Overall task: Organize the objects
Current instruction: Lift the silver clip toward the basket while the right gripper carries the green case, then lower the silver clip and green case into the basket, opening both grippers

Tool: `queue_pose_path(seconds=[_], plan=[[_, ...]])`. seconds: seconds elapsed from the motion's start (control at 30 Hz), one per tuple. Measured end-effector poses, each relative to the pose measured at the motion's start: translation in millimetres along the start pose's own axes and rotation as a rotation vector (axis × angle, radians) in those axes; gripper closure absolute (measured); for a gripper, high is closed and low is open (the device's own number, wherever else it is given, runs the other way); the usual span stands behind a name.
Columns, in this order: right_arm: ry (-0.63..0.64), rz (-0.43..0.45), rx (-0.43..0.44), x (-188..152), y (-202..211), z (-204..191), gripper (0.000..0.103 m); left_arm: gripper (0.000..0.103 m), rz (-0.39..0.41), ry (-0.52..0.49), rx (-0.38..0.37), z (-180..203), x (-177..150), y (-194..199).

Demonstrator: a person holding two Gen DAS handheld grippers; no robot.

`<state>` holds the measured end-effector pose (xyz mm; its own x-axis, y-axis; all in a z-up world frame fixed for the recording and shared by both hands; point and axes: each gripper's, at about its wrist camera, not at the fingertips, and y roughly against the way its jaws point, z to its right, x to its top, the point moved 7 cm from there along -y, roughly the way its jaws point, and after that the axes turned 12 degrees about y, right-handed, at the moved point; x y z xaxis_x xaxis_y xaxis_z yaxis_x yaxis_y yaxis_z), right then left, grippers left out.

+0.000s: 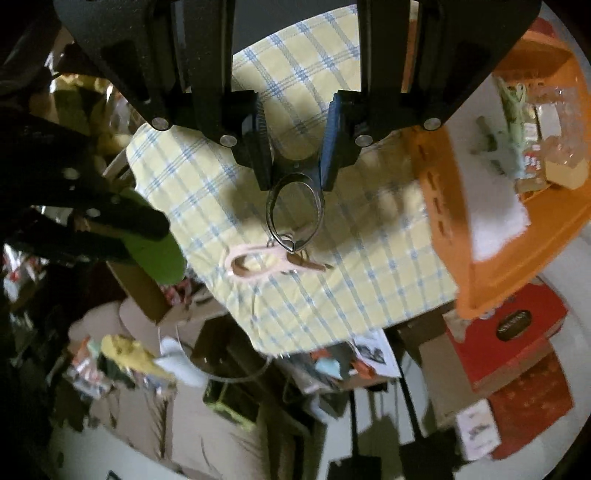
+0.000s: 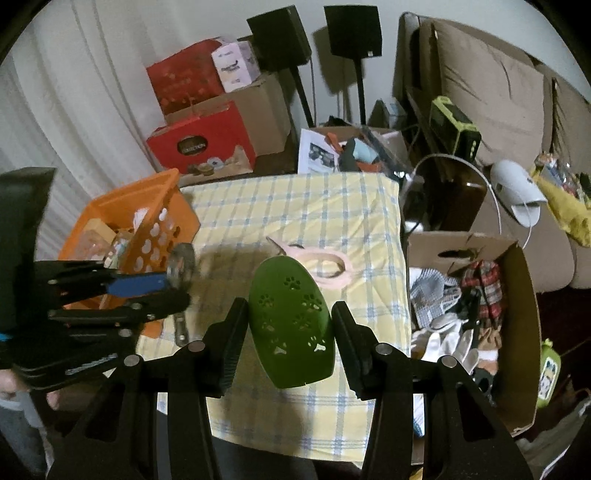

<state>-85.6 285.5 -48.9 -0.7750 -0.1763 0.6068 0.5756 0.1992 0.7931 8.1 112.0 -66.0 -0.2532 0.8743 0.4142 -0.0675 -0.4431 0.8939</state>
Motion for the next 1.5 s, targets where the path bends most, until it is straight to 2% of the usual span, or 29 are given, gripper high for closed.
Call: queue_pose_path(seconds=[0.23, 0.4, 0.93, 1.5], plan=[[0.020, 0.040, -0.041, 16.3, 8.3, -17.6, 0.055, 0.079, 0.119, 0.085, -0.001, -18.7, 0.0, 35.9], [0.038, 0.058, -0.045, 27.4, 10.7, -35.8, 0.055, 0.079, 0.163, 0.125, -0.003, -32.2, 0.8, 52.6], [0.113, 0.071, -0.012, 58.8, -0.2, -102.3, 0.055, 0.079, 0.229, 0.229, 0.043, -102.1, -3.7, 91.2], [0.167, 0.043, 0.074, 86.0, -44.1, -173.7, 0.055, 0.079, 0.254, 0.337, 0.102, -194.4, -13.2, 104.9]])
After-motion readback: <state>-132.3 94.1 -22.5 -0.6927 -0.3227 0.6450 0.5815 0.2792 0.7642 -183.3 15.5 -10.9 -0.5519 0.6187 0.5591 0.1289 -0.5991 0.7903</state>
